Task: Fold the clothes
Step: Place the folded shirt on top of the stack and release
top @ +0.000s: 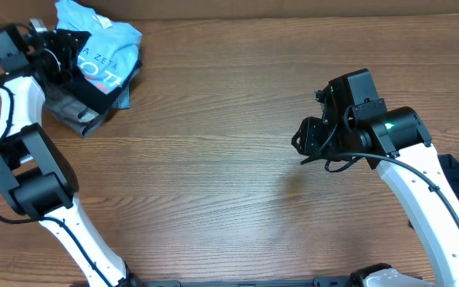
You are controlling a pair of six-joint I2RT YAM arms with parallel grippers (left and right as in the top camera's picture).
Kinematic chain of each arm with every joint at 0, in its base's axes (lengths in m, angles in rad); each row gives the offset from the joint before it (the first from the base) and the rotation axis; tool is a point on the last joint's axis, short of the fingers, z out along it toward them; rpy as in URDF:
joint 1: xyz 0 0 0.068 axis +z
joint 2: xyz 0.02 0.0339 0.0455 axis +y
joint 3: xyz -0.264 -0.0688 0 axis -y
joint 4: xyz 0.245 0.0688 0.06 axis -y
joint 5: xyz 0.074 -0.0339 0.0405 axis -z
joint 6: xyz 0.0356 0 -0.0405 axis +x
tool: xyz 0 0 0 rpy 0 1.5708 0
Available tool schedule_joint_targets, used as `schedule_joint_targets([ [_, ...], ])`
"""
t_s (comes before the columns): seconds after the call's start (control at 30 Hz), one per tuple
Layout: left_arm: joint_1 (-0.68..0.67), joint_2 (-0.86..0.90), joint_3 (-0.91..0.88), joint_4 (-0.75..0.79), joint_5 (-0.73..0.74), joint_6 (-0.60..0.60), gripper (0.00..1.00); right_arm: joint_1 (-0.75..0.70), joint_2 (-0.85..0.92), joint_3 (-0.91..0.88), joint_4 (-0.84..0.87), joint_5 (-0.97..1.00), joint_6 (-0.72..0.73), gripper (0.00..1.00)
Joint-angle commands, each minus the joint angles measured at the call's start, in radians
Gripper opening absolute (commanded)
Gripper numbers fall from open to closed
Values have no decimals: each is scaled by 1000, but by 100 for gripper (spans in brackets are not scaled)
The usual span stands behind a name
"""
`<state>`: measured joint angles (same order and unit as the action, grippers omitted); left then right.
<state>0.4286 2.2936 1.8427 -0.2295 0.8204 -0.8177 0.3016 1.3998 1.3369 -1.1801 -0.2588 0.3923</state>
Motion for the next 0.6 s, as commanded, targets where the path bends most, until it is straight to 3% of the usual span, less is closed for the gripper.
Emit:
schedule_joint_targets([
  [0.0, 56, -2, 8, -53, 60, 22, 87, -1, 0, 7, -12, -15, 5, 39],
  [0.03, 73, -11, 8, -80, 64, 25, 100, -1, 0, 7, -16, -15, 5, 39],
  [0.4, 284, -253, 8, -304, -39, 98, 100, -1, 0, 7, -34, -15, 5, 39],
  [0.57, 343, -361, 8, -386, 1, 197, 100, -1, 0, 7, -37, -11, 1, 39],
])
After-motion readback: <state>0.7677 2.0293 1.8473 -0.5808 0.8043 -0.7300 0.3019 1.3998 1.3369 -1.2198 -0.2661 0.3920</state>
